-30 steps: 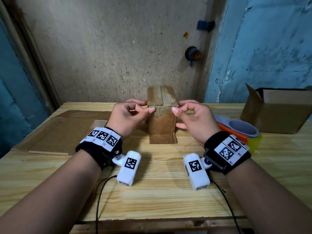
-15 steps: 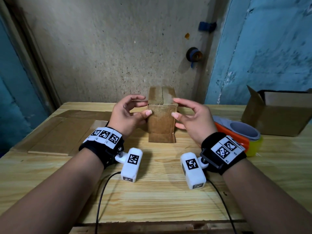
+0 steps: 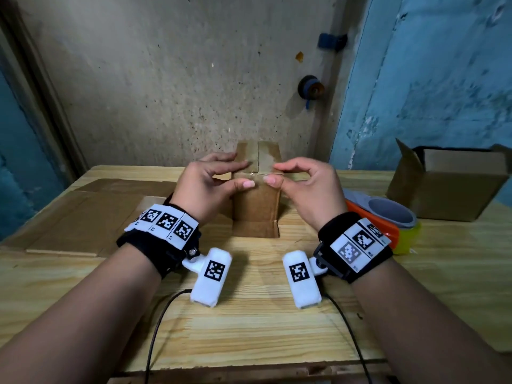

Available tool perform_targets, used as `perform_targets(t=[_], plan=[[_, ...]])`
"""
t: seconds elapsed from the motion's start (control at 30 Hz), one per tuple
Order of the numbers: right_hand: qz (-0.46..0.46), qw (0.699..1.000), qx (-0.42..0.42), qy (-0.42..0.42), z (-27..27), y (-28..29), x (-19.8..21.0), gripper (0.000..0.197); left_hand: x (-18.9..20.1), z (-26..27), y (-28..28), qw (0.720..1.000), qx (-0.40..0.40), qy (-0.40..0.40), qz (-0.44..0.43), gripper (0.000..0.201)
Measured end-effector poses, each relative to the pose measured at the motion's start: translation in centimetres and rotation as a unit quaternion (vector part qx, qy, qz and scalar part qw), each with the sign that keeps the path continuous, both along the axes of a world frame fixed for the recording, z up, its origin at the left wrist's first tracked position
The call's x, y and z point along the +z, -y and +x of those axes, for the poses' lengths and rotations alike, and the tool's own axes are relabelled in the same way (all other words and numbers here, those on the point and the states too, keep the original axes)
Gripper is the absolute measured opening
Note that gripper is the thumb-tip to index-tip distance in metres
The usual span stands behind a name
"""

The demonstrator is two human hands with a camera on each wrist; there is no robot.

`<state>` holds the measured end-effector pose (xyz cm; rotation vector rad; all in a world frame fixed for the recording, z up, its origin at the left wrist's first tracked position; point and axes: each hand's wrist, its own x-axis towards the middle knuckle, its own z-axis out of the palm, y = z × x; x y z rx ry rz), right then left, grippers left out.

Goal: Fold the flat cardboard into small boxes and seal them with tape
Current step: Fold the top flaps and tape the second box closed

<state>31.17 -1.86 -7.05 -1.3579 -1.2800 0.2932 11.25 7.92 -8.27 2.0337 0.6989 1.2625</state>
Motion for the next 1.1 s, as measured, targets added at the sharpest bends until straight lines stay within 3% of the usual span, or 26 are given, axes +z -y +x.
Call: perform_targets(t=[0.13,0.2,0.33,0.43,0.63,0.8,1.1], plan=[[-0.024,0.999,0.030,0.039,0.5,-0.1,-0.4,0.019,0.0,-0.4,-0.1,0.999,-0.038,-0.018,-0.008,0.037],[-0.025,0.995,0.048,0.085,0.7,0.0,-0.5,0.026,0.0,-0.7,0.1,0.998,-0.048,-0.046,0.021,0.035],[0.002,0.990,0.037,0.137,0.5,-0.2,-0.6,0.029,0.6,-0.6,0.3,0.996,0.012,-0.068,0.064,0.026],[0.027,0.991,0.042,0.126,-0.1,-0.7,-0.8,0.023,1.0,0.1,0.7,0.996,0.047,-0.043,0.061,0.031],[0.005,0.992,0.083,0.097,-0.4,-0.5,-0.3,0.019,0.9,1.1,1.0,0.998,0.024,0.027,0.042,0.035],[0.032,0.995,0.081,0.048,-0.4,-0.9,-0.1,0.032,0.6,1.0,0.6,0.997,0.017,0.072,0.003,0.040],[0.023,0.985,0.167,-0.047,0.1,-0.5,-0.2,0.032,0.3,-0.1,0.0,0.997,-0.044,0.065,-0.022,0.037]])
